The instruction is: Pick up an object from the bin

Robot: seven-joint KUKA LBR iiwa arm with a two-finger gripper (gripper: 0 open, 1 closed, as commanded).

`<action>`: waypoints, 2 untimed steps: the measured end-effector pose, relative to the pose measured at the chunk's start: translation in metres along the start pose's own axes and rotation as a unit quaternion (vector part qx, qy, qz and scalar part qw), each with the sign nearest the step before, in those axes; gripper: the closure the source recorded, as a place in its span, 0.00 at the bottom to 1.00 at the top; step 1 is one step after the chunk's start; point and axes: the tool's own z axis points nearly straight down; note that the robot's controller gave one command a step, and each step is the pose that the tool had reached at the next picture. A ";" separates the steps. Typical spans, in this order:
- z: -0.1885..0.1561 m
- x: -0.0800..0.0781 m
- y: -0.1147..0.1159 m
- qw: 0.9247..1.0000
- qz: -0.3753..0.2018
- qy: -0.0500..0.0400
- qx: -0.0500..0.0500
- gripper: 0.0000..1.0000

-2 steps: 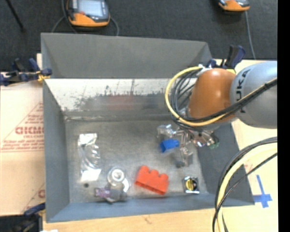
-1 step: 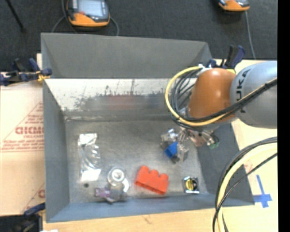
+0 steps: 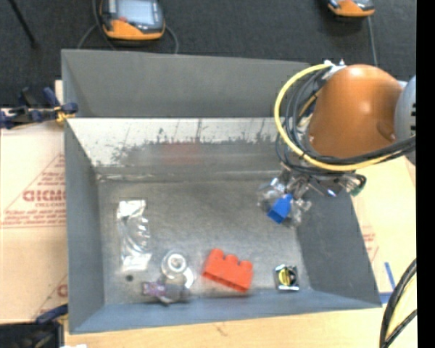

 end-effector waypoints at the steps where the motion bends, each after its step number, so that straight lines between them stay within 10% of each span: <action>1: -0.127 0.065 -0.032 0.988 -0.154 0.001 0.000 1.00; 2: -0.180 0.044 -0.047 0.977 -0.214 0.000 0.000 1.00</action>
Offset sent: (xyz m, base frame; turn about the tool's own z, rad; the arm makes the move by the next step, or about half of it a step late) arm -0.0233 -0.0665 0.1236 -0.3133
